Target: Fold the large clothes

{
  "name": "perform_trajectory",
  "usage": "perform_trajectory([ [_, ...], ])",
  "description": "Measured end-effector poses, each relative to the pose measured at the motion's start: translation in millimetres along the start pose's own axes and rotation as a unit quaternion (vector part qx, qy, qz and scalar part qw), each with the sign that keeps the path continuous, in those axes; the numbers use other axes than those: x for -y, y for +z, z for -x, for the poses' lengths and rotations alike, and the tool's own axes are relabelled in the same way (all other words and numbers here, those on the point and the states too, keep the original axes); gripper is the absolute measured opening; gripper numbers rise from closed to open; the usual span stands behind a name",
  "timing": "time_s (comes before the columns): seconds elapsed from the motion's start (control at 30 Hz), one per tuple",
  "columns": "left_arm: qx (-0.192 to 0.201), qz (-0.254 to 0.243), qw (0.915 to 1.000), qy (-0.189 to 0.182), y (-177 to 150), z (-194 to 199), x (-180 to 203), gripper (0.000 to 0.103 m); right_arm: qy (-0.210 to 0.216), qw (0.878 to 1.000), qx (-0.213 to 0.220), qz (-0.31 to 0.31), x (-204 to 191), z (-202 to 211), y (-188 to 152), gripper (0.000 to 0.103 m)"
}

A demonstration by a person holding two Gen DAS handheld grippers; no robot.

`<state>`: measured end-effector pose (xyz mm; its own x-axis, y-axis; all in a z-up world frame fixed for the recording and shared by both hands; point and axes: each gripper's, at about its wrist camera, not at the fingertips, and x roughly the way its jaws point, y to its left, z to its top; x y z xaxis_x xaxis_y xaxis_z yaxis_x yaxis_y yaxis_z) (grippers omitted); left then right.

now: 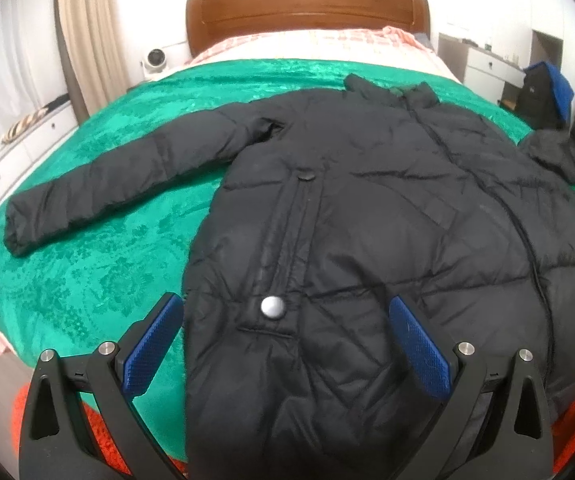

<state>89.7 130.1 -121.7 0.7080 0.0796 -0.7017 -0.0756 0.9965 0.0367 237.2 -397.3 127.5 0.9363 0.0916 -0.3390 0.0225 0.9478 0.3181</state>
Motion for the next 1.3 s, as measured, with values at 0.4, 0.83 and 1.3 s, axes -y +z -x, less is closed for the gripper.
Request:
perform_trajectory([
  [0.4, 0.001, 0.028, 0.9996, 0.008, -6, 0, -25, 0.103, 0.213, 0.94, -0.26, 0.063, -280, -159, -208, 0.088],
  [0.83, 0.019, 0.054, 0.9976, -0.039, -3, 4, -21, 0.103, 0.142, 0.972, -0.147, 0.117, -164, 54, -300, 0.09],
  [1.3, -0.002, -0.022, 0.9996, 0.015, -15, -20, 13, 0.103, 0.129, 0.97, -0.14, 0.148, -130, 48, -321, 0.09],
])
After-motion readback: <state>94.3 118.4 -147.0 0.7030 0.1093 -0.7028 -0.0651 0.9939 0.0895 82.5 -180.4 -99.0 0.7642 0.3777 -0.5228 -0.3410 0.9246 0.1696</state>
